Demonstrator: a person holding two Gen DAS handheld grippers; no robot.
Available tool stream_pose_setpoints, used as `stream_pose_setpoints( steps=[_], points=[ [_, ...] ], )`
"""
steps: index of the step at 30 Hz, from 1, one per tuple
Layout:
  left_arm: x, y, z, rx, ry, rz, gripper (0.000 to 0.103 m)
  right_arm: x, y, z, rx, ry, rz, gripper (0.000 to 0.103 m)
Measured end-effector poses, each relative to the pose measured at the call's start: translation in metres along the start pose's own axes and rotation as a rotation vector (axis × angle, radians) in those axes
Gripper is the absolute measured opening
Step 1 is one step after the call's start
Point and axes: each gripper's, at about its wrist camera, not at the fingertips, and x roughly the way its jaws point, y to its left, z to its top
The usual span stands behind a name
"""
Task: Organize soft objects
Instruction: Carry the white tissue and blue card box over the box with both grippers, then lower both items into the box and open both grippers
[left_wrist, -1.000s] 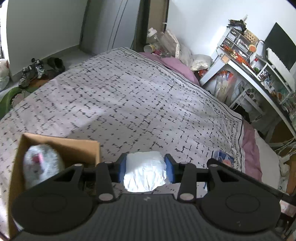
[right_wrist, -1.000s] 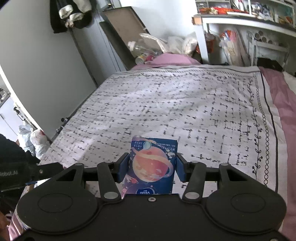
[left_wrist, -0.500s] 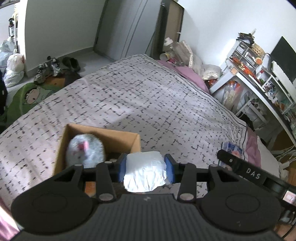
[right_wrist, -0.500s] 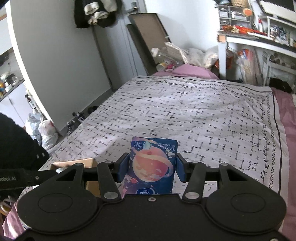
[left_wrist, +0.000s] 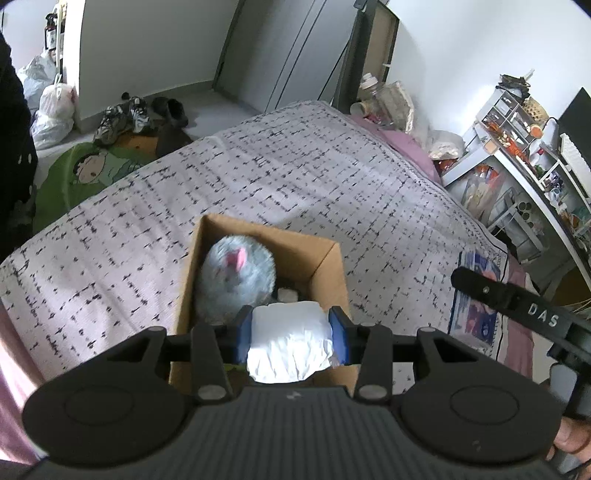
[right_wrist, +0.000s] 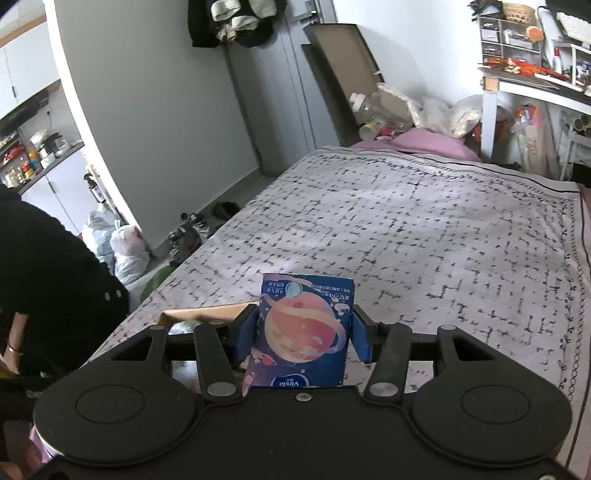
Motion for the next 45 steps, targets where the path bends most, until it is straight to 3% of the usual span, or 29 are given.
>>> stream_pose_setpoints(
  steps=[8, 24, 39, 42, 45],
  points=[
    [0.001, 0.024, -0.010, -0.034, 0.028, 0.032, 0.046, 0.008, 0.033, -0.017, -0.048, 0.062, 0.036, 0.051],
    [-0.012, 0.042, -0.007, -0.055, 0.051, -0.002, 0.047, 0.025, 0.069, -0.036, -0.076, 0.134, 0.077, 0.051],
    [-0.005, 0.062, -0.007, -0.095, 0.102, 0.043, 0.061, 0.051, 0.080, -0.055, -0.119, 0.210, 0.068, 0.052],
    [-0.004, 0.063, -0.007, -0.094, 0.112, 0.045, 0.061, 0.054, 0.082, -0.059, -0.133, 0.238, 0.077, 0.055],
    [-0.005, 0.061, -0.007, -0.089, 0.119, 0.054, 0.061, 0.048, 0.082, -0.058, -0.139, 0.220, 0.066, 0.068]
  ],
)
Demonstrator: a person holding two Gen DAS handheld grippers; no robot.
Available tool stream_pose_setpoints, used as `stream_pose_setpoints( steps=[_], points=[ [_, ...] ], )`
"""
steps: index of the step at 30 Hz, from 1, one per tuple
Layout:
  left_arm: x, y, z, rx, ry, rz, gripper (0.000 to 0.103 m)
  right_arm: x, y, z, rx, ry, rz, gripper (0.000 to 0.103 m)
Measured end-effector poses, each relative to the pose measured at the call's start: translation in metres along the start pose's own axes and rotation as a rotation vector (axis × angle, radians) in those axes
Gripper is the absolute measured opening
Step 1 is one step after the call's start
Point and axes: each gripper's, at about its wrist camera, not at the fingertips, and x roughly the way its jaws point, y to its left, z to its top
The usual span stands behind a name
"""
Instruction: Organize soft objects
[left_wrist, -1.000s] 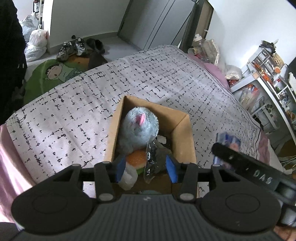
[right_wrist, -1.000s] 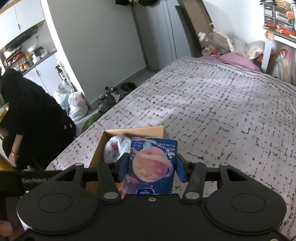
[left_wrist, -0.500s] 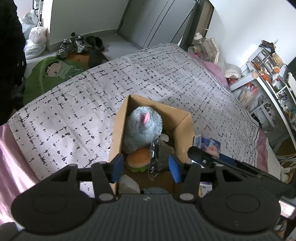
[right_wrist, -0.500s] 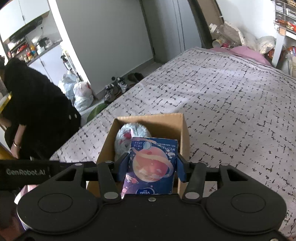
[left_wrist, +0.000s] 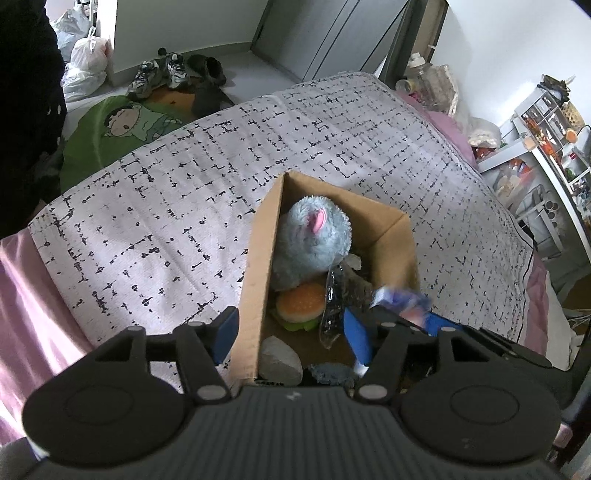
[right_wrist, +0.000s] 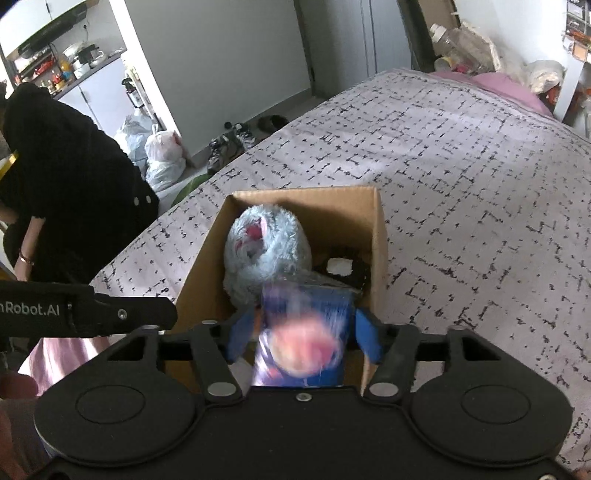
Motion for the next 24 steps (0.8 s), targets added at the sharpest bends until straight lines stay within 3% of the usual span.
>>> stream_pose_setpoints(
  steps=[5, 8, 10, 14, 21, 24],
  points=[
    [-0.005, -0.007, 0.000, 0.019, 0.006, 0.008, 0.063, -0.016, -0.015, 0.002, 0.045, -0.017, 0.019, 0.072],
    [-0.010, -0.013, 0.000, 0.030, 0.004, 0.001, 0.071, -0.024, -0.024, -0.003, 0.074, -0.019, 0.022, 0.073],
    [-0.014, -0.017, 0.000, 0.046, -0.005, -0.006, 0.074, -0.032, -0.030, -0.006, 0.100, -0.027, 0.021, 0.080],
    [-0.021, -0.025, -0.002, 0.075, -0.016, -0.017, 0.080, -0.050, -0.044, -0.011, 0.152, -0.041, 0.004, 0.082],
    [-0.029, -0.043, -0.009, 0.143, -0.008, -0.044, 0.084, -0.084, -0.064, -0.022, 0.215, -0.085, -0.060, 0.100],
    [-0.033, -0.049, -0.012, 0.166, -0.009, -0.049, 0.093, -0.099, -0.071, -0.027, 0.250, -0.108, -0.074, 0.103]
  ],
)
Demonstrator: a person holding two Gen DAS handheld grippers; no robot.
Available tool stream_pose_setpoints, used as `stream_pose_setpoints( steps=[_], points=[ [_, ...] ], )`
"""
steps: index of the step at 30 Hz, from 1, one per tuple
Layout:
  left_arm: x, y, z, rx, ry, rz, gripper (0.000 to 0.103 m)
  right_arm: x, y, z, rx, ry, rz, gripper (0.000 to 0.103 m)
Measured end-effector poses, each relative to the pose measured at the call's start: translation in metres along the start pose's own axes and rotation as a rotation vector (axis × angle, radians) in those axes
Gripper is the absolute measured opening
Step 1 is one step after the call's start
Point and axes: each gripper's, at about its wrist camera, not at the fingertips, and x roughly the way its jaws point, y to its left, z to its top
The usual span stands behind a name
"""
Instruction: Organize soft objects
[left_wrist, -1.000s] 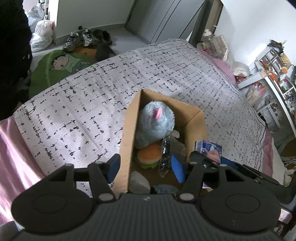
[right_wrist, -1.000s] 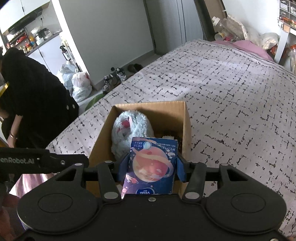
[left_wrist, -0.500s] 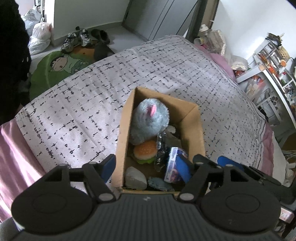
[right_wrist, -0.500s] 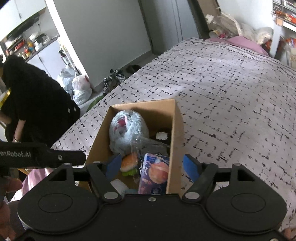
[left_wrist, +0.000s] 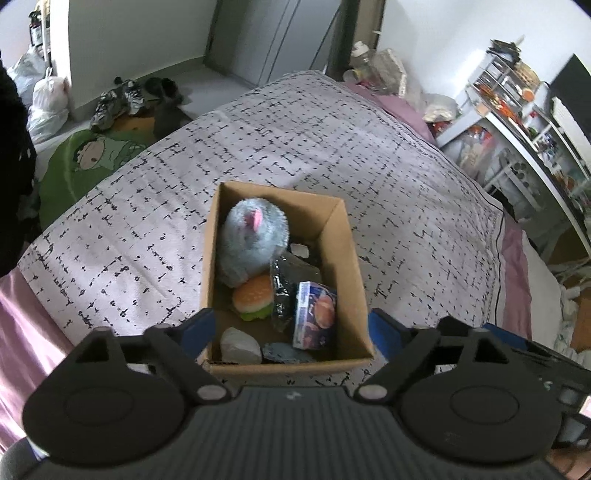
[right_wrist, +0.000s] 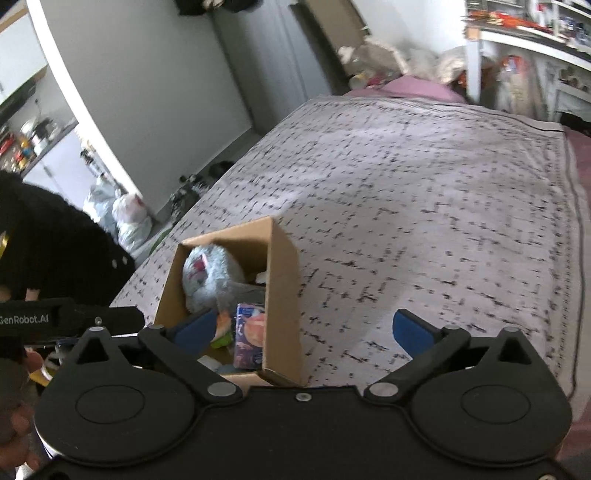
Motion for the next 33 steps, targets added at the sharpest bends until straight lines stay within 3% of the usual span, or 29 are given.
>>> stream_pose_setpoints(
  steps=[10, 33],
  points=[
    [-0.025, -0.016, -0.012, 0.053, -0.030, -0.011, 0.094, -0.040, -0.008, -0.006, 0.052, -0.059, -0.007, 0.103],
    [-0.091, -0.031, -0.064, 0.125, -0.116, -0.017, 0.094, -0.111, 0.011, -0.046, -0.023, -0.120, 0.003, 0.103]
  ],
)
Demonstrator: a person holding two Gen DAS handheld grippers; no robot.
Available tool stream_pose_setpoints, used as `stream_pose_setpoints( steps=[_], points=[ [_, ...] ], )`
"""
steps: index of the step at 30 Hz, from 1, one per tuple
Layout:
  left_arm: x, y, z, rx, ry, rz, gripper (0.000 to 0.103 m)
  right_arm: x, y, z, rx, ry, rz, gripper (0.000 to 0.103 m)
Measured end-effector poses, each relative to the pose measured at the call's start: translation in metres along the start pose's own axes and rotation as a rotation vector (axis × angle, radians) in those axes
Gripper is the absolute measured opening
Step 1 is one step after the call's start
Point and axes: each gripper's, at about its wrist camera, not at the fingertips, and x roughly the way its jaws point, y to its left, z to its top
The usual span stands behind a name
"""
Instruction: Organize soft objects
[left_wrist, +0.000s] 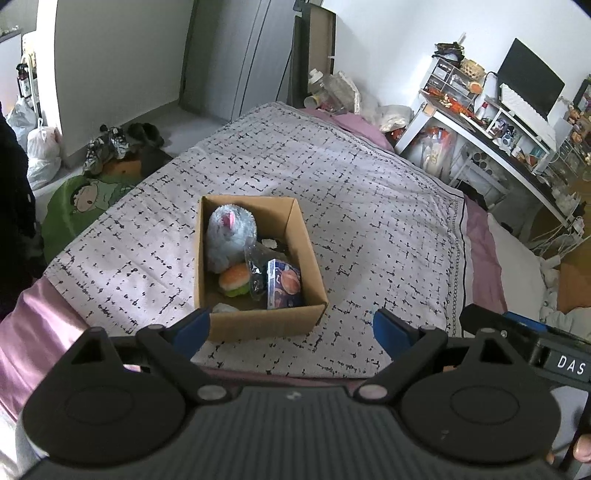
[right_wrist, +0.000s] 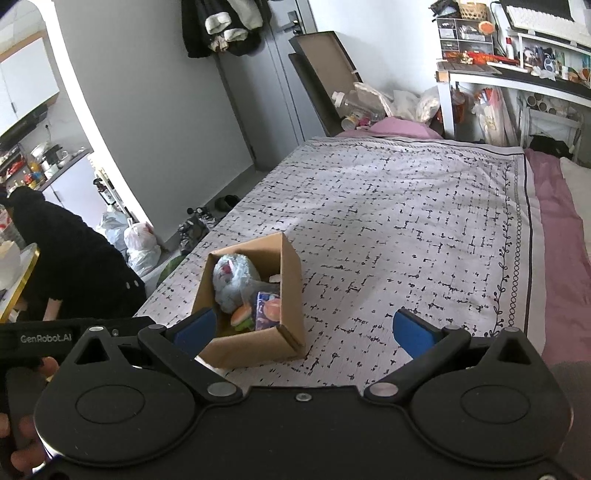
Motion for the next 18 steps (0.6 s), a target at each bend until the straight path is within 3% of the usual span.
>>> stream_pose_setpoints(
  steps=[18],
  points=[
    [-0.051, -0.024, -0.033, 0.084, -0.074, 0.083, 0.094, -0.046, 0.013, -0.021, -0.073, -0.034, -0.008, 0.103]
  ],
)
